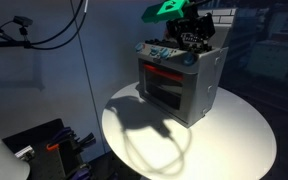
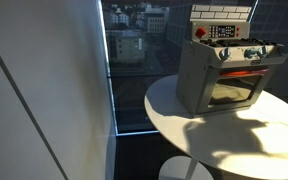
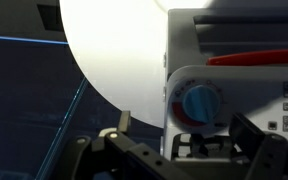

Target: Turn the far right knob of the stove clockwise once

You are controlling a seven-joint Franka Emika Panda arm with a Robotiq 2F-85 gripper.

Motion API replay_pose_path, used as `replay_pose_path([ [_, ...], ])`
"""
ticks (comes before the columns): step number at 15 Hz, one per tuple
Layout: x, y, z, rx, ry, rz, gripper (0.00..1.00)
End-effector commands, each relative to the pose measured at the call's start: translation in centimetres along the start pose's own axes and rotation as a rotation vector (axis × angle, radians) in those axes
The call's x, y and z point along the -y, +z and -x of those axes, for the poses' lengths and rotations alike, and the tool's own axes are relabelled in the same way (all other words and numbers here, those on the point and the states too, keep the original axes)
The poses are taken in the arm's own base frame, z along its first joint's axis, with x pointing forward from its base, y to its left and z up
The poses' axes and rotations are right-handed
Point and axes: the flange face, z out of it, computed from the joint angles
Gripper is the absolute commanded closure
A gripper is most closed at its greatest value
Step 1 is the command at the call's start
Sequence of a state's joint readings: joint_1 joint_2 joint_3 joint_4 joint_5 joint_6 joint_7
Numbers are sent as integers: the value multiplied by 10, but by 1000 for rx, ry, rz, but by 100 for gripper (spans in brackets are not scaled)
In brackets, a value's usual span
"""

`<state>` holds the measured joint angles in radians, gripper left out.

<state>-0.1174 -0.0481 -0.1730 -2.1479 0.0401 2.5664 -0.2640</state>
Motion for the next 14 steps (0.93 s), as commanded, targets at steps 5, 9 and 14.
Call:
replay_pose_path([
  [5,5,7,1,-9,-77,49,0],
  [9,5,12,0,-40,-131,87,0],
  [14,8,20,1,-70,-171,99,0],
])
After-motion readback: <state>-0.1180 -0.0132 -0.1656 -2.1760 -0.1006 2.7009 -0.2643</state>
